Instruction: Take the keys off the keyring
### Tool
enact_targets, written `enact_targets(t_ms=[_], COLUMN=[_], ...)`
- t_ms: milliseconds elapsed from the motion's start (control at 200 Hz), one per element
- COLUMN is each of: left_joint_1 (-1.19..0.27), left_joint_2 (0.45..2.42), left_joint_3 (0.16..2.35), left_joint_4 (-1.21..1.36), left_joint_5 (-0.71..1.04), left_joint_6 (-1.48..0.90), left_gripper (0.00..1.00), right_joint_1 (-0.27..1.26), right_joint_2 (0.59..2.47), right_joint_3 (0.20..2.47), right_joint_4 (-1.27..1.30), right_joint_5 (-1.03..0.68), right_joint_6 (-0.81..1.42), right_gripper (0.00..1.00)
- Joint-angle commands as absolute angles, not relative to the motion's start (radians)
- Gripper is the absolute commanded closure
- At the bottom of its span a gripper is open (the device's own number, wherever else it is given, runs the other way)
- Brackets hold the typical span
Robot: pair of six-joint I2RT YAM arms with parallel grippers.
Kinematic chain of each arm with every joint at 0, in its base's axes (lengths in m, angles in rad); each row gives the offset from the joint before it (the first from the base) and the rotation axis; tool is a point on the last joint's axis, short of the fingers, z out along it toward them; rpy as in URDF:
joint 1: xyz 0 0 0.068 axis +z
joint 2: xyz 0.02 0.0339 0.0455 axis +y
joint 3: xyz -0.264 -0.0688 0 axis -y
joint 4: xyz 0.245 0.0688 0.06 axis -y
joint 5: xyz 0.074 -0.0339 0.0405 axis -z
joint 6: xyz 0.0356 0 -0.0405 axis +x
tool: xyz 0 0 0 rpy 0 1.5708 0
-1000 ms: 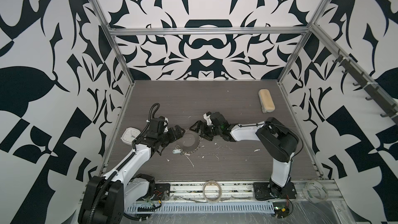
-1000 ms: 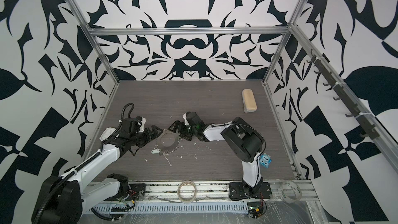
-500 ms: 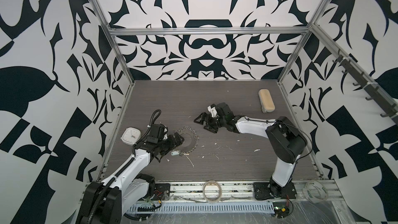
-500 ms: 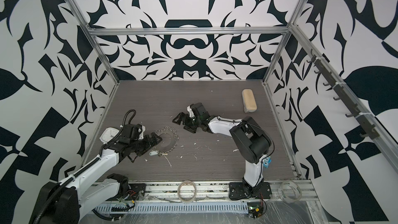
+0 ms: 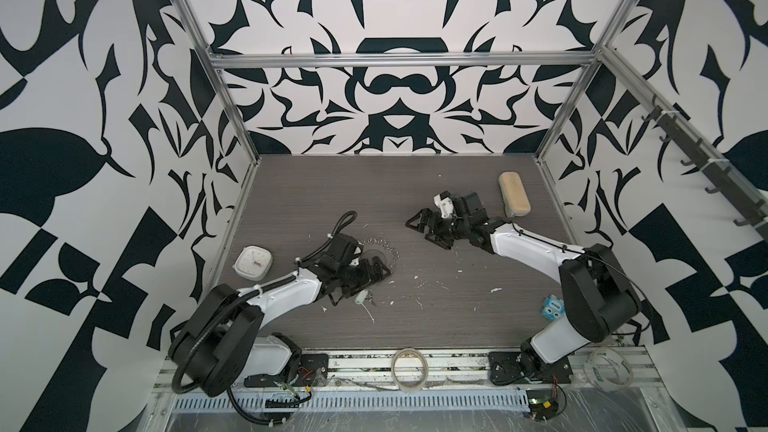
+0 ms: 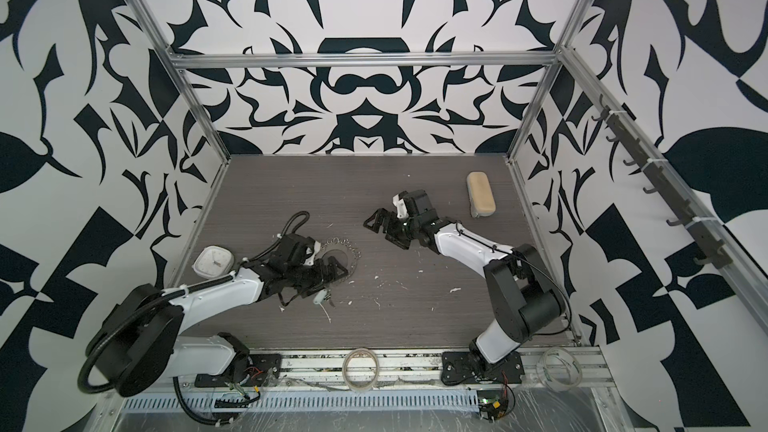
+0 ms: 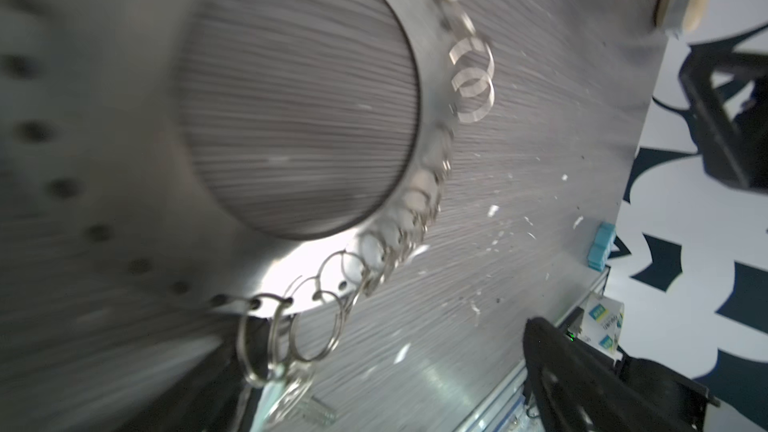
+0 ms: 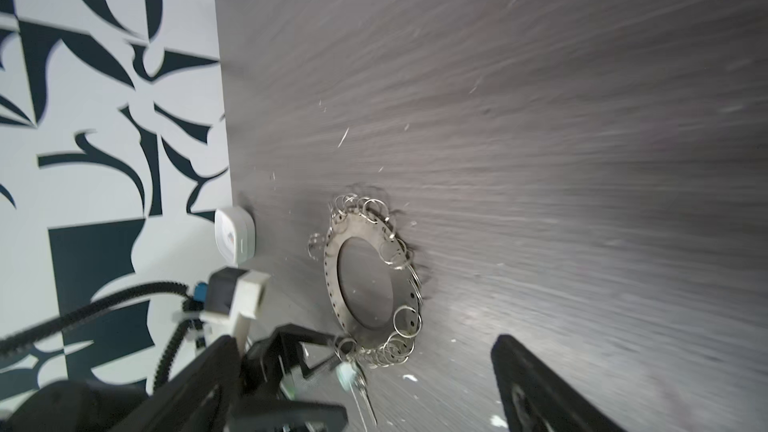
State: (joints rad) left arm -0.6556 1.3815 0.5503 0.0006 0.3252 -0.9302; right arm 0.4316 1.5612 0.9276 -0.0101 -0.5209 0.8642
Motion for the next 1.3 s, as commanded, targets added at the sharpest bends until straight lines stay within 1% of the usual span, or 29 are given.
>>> enact_targets(t_ms=[0,95,165,290,400,480,615,735,900,1190,1295], left_joint_1=[-0.727,-0.739,-0.739,-0.738,-0.716,-0.656,-0.537,-0.503,-0.457,-0.393,-0.378], left_joint_2=[1.458,1.462,1.445,1.406,1.371,1.365,1.410,1.429,1.440,1.284,1.212], left_joint_3=[0.625,0.689,0.741,0.811,0.825,0.822,0.867,0.886,0.886,0.754,0.700], left_joint_4=[0.052,-0.019,-0.137,-0.334,-0.431,-0.436,-0.463,-0.429,-0.440,-0.479,-0.473], left_joint_5=[0.316,0.273,0.228,0.157,0.109,0.126,0.210,0.257,0.293,0.272,0.261], left_joint_6=[-0.993,-0.956,-0.909,-0.827,-0.760,-0.721,-0.648,-0.607,-0.592,-0.592,-0.610], left_gripper=[0.01,0.01,0.01,0.01,0.01,0.01,0.01,0.01,0.01,0.01,0.01], right_joint_1=[0.372,0.348,0.349,0.349,0.364,0.394,0.471,0.536,0.601,0.680,0.696], right_joint_2=[1.480,1.438,1.427,1.448,1.482,1.512,1.563,1.610,1.738,1.982,2.067], right_joint_3=[0.900,0.883,0.866,0.801,0.773,0.768,0.770,0.764,0.820,1.022,1.087], right_joint_4=[-0.046,-0.100,-0.127,-0.044,0.023,0.068,0.121,0.182,0.269,0.378,0.492], right_joint_5=[-0.527,-0.507,-0.495,-0.540,-0.560,-0.561,-0.547,-0.528,-0.550,-0.647,-0.705], right_joint_6=[0.820,0.789,0.781,0.829,0.867,0.890,0.925,0.961,1.002,1.059,1.130], right_gripper=[0.02,0.02,0.02,0.02,0.02,0.02,0.02,0.02,0.02,0.03,0.05])
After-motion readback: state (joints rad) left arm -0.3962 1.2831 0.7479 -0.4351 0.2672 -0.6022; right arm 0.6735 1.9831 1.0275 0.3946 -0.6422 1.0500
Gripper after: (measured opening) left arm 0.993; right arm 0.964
